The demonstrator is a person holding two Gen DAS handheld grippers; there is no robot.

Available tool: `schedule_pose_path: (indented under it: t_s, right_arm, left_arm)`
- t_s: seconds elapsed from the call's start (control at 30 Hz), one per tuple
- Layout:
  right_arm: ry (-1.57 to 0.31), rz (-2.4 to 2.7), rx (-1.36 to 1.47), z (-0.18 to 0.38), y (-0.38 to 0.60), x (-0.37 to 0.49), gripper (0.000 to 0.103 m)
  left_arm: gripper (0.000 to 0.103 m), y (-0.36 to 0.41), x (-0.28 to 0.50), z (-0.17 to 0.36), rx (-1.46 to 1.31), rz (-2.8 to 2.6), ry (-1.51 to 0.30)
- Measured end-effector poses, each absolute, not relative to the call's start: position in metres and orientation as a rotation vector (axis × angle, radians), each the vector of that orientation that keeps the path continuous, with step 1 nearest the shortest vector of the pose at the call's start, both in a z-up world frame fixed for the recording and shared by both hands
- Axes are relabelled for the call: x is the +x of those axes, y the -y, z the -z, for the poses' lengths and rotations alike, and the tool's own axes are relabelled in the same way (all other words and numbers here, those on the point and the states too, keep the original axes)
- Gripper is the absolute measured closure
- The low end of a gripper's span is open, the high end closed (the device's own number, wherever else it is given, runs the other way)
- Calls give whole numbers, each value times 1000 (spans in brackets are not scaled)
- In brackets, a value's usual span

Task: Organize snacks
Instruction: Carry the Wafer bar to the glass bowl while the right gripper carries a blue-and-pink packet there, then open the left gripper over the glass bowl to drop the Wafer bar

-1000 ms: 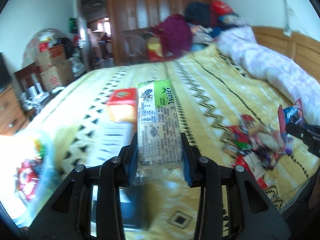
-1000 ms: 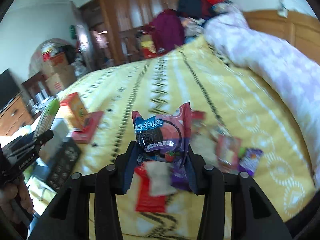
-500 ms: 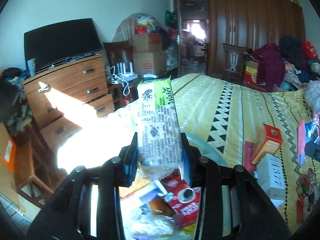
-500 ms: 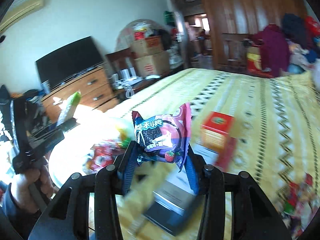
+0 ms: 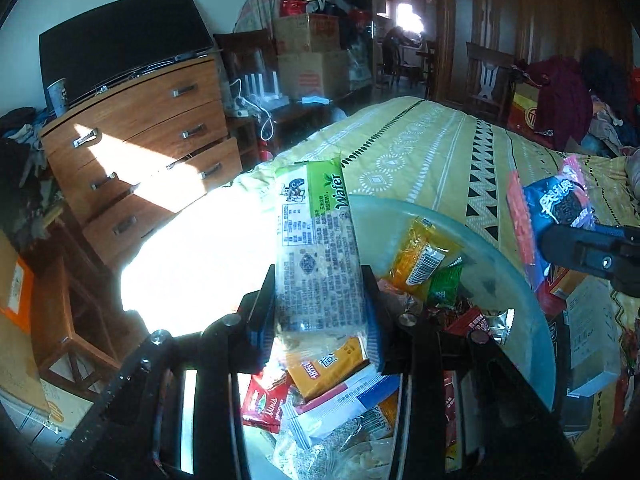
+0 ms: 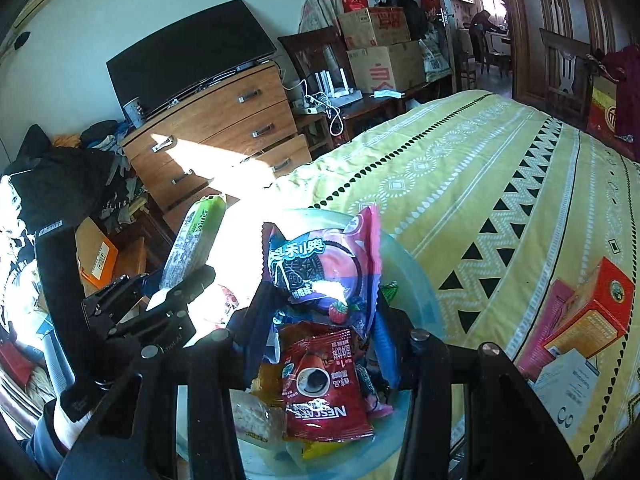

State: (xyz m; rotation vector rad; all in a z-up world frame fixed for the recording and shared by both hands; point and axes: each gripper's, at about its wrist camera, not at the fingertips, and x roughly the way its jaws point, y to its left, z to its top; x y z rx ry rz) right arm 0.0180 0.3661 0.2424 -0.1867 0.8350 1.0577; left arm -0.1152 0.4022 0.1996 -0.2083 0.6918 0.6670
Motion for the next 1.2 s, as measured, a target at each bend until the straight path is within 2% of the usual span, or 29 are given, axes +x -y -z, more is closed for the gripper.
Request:
schedule_pose_path:
  t_s: [0.17, 0.2, 0.23, 0.27, 0.3, 0.33, 0.37, 0.4, 0.43, 0.53, 0.77, 0.9, 1.2]
  right_arm:
    - [-852, -1063, -211, -234, -392, 18, 49]
    - [-850, -1063, -216, -234, -398, 18, 46]
    - [-847, -1061, -218, -234, -400, 17, 35]
    - [-841, -1055, -219, -234, -400, 17, 31]
    - [-830, -1046, -221, -235, -400, 15, 25]
    - [-827, -1040, -220, -234, -400, 15, 21]
    - [-827, -1035, -211, -234, -399, 14, 21]
    - [-827, -1034, -200, -235, -396, 14, 21]
    - [-825, -1035, -189, -237, -393, 12, 21]
    - [-797, -1043, -135, -243, -366, 1, 20]
    - [-652, -924, -168, -239, -269, -48, 16]
    - [-602, -783, -209, -217, -189, -83, 10]
    - [-838, -598, -169, -131, -56, -131, 9]
  left_arm:
    - [64, -411, -130, -200, -206, -664, -712]
    - [64, -412, -130, -199, -207, -666, -714]
    - [64, -414, -130, -199, -207, -670, -714]
    - [63, -415, -132, -199, -208, -672, -711]
    - [58, -416, -133, -200, -207, -674, -710]
    - [47, -416, -135, -200, -204, -679, -709]
    - [40, -415, -136, -201, -196, -688, -702]
    - [28, -413, -137, -204, -183, -701, -689]
    - [22, -412, -139, -206, -165, -721, -674]
    - [17, -406, -141, -213, -135, -733, -646]
    - [14, -371, -136, -231, -89, -694, -598]
    - [10, -344, -137, -243, -87, -656, -563]
    - [4, -247, -116, -250, -51, -472, -556]
